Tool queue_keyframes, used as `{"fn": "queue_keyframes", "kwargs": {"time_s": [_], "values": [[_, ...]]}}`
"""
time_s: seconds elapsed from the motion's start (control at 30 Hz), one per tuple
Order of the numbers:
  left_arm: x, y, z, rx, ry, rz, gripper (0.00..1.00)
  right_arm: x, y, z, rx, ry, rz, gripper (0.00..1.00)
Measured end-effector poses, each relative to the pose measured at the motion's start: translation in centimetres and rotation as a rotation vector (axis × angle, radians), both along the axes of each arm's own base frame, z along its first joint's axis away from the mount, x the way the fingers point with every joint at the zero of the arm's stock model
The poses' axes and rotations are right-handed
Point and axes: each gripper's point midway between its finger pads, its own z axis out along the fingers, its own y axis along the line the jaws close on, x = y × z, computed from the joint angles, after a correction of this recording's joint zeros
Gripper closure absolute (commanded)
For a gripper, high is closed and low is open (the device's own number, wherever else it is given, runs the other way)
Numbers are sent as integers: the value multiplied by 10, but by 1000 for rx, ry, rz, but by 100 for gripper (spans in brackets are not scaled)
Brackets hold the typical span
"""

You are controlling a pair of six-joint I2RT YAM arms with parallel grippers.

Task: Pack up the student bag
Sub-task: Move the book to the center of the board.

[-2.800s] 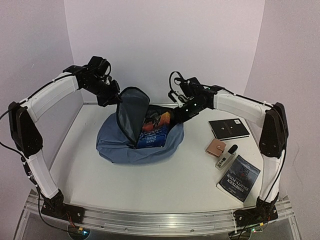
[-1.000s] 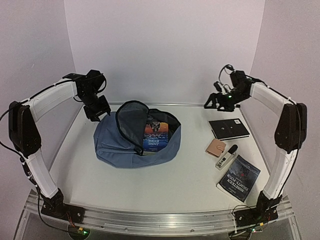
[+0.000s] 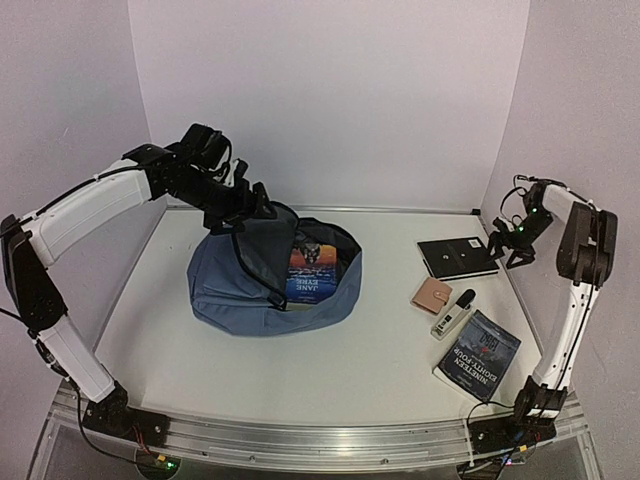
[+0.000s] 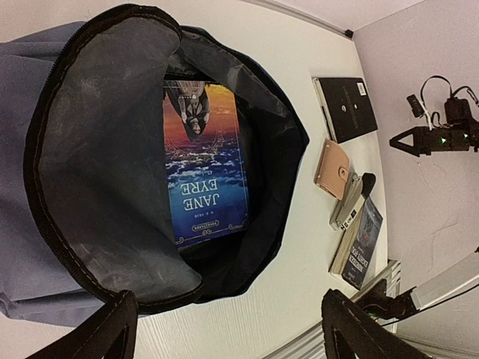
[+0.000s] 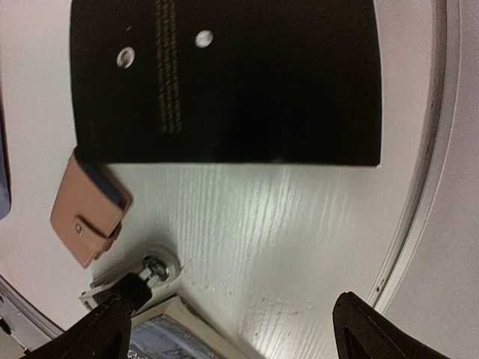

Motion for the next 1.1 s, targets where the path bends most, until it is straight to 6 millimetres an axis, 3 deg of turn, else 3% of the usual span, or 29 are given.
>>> {"fn": "queue_keyframes", "kwargs": {"time_s": [0.17,0.3,0.57,0.67,0.83,1.0,1.1], "values": [[4,-2,11,-12,-24,4,14,27,-12,-25,-19,11,-30,6],[13,-15,25,-30,-55,-13,15,47,-17,-38,-19,-5,-42,9],[41,-72,22,-38,-61,-111,17,54,-4,-48,56,-4,-38,22],[57,-103,12,-45,-68,-158,18,48,11,-52,95,6,-6,31],[69,-139,-22,-46,-39,-211,19,25,59,-55,151,50,81,45],[70,-150,-55,-28,19,-229,19,5,99,-70,171,116,121,46],[70,-150,-58,-28,24,-225,19,10,99,-70,162,110,76,43]]}}
